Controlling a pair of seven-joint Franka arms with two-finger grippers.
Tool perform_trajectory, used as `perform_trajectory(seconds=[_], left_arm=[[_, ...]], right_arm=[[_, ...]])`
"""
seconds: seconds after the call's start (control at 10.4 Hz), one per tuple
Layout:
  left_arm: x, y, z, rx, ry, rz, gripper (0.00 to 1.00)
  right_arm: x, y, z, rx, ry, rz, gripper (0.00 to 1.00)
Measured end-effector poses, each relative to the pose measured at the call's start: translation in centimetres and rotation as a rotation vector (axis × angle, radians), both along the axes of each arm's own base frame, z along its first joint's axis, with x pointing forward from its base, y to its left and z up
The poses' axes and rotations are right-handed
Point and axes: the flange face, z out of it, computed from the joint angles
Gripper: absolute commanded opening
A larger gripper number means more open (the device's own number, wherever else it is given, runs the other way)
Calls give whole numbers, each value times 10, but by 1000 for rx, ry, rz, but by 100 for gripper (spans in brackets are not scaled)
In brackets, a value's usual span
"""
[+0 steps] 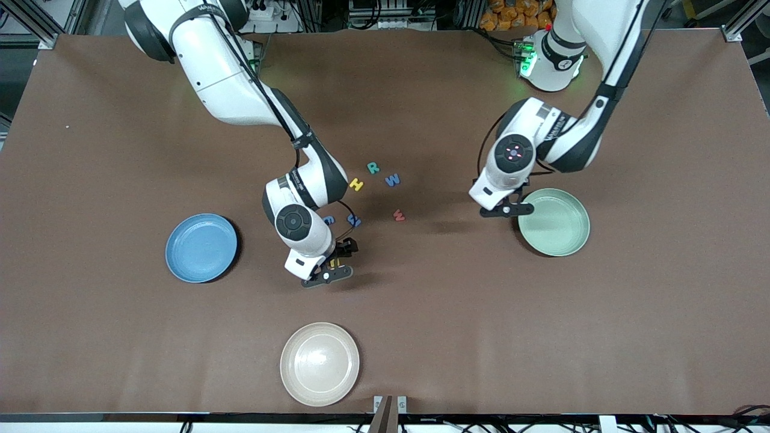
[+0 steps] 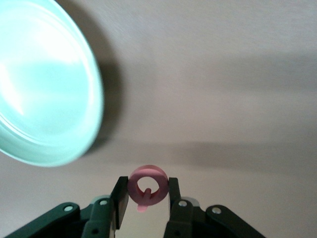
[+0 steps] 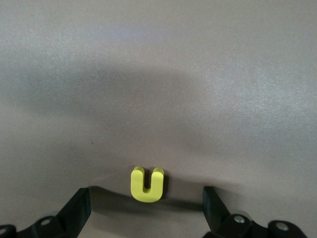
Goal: Sort upper and lower case letters into plates
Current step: 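Place the q on the green plate while the right gripper lifts the u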
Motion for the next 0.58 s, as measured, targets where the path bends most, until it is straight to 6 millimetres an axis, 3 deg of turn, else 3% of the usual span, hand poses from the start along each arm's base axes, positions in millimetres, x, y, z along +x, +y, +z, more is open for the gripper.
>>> perform_trajectory(seconds=[0.48,0.58], left_arm=[[23,71,-12,67,9,-211,17],[25,74,-16,62,11,-223,32]], right_arm=[[2,8,9,-26,-17,-12,100],[3,7,9,-36,-23,-4,100]])
